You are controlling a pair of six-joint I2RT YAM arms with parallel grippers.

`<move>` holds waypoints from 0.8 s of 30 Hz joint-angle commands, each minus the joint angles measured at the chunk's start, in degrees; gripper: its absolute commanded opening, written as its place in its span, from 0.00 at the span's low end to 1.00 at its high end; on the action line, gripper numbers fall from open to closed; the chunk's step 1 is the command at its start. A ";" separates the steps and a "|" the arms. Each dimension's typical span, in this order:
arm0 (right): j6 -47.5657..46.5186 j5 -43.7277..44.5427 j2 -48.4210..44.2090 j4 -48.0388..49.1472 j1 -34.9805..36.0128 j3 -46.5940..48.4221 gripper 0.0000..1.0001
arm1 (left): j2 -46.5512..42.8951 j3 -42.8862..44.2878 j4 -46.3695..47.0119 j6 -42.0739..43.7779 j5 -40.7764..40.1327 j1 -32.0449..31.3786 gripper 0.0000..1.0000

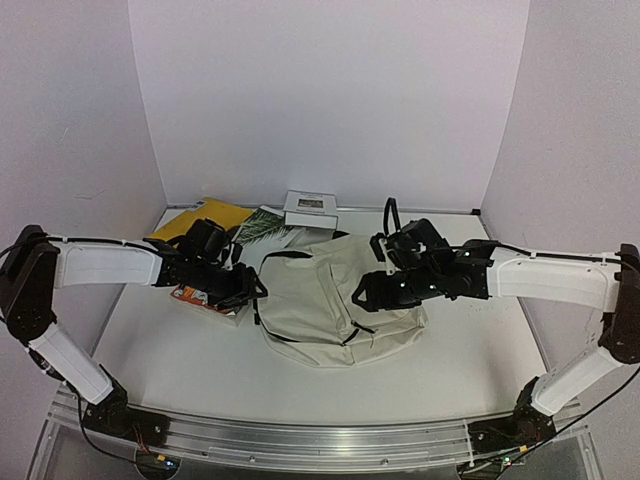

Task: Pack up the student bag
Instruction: Unzip the student bag at the center of the board.

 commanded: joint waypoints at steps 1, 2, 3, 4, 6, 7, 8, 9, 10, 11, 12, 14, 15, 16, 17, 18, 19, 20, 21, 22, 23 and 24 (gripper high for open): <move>-0.54 1.27 -0.88 0.70 -0.03 0.85 0.58 | 2.96 3.51 1.13 1.59 2.44 0.15 0.56; -0.39 1.13 -0.98 0.87 -0.03 0.66 0.58 | 3.55 3.81 0.96 1.81 2.55 0.15 0.52; -0.31 1.07 -0.99 1.03 -0.03 0.44 0.57 | 3.94 4.03 0.99 1.96 2.72 0.15 0.49; -0.27 1.06 -1.06 1.27 -0.01 0.28 0.57 | 4.12 4.09 1.16 1.97 2.78 0.15 0.45; -0.28 0.82 -0.86 1.35 -0.03 0.16 0.57 | 4.90 4.16 1.26 2.04 2.83 0.15 0.43; -0.33 0.70 -0.75 1.42 -0.03 0.16 0.57 | 5.33 4.17 1.20 2.04 2.80 0.15 0.42; -0.39 0.59 -0.67 1.55 -0.02 0.18 0.57 | 5.60 4.20 1.23 1.92 2.86 0.15 0.42; -0.50 0.33 -0.49 1.55 -0.04 0.28 0.56 | 6.20 4.20 1.48 1.76 3.15 0.15 0.41; -0.53 0.30 -0.40 1.53 -0.07 0.33 0.56 | 6.45 4.18 1.84 1.65 3.38 0.15 0.40; -0.59 0.25 -0.38 1.61 -0.03 0.29 0.56 | 6.58 4.21 1.99 1.52 3.46 0.19 0.39; -0.61 0.23 -0.30 1.62 -0.03 0.33 0.56 | 6.79 4.24 2.18 1.43 3.63 0.15 0.37; -0.66 0.14 -0.29 1.69 -0.03 0.33 0.55 | 6.76 4.24 2.61 1.29 3.76 0.15 0.30; -0.62 0.17 -0.29 1.71 -0.03 0.25 0.55 | 6.69 4.21 2.84 1.26 3.76 0.15 0.27; -0.62 0.15 -0.29 1.71 -0.03 0.20 0.55 | 6.71 4.24 2.92 1.27 3.76 0.15 0.24; -0.62 0.16 -0.29 1.71 -0.04 0.12 0.55 | 6.55 4.21 2.94 1.26 3.76 0.15 0.19; -0.57 0.16 -0.29 1.71 -0.02 0.03 0.55 | 6.55 4.25 3.02 1.27 3.76 0.15 0.15; -0.53 0.17 -0.35 1.73 -0.10 -0.01 0.55 | 6.51 4.24 3.00 1.26 3.80 0.15 0.12; -0.53 0.22 -0.37 1.75 -0.04 -0.02 0.55 | 6.41 4.37 2.95 1.18 3.96 0.15 0.09; -0.53 0.22 -0.40 1.71 -0.07 -0.02 0.55 | 6.40 4.38 3.01 1.12 4.09 0.15 0.06; -0.53 0.27 -0.52 1.78 -0.06 -0.02 0.55 | 6.11 4.56 3.11 1.02 4.37 0.15 0.03; -0.61 0.42 -0.67 1.86 -0.02 0.14 0.55 | 5.68 4.93 3.20 0.93 4.77 0.15 0.00; -0.69 0.53 -0.92 2.19 0.04 0.30 0.55 | 5.15 5.23 3.21 0.75 4.99 0.19 0.00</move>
